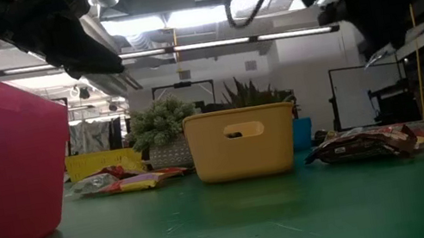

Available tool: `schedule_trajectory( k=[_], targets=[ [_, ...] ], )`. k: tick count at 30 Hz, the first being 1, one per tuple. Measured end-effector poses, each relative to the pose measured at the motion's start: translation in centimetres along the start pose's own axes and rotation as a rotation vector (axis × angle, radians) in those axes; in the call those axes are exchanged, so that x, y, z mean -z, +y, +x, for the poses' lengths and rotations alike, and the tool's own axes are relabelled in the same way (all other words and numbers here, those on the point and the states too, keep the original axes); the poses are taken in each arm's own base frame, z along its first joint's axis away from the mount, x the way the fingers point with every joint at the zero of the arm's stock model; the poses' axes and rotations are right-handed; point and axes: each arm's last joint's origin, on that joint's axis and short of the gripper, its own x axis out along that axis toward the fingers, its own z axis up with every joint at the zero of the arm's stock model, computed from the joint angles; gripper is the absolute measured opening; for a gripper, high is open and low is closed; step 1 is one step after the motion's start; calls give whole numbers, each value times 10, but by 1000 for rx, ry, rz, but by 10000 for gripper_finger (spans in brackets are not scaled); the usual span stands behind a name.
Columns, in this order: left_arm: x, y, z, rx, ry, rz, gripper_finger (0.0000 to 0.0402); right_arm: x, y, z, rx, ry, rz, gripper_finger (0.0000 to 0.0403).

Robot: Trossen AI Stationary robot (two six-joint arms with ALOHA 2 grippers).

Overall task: Sort candy
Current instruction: Put the blue chocolate bar into the light blue bin

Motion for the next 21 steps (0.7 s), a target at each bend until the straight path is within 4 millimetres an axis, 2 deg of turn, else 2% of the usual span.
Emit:
schedule_trajectory(
  k=[9,21],
  targets=[
    [0,0,0,0,2,1,139,1,48,-1,3,-63,14,108],
    [0,0,0,0,2,1,139,-1,119,-2,-115,-300,14,108]
  ],
)
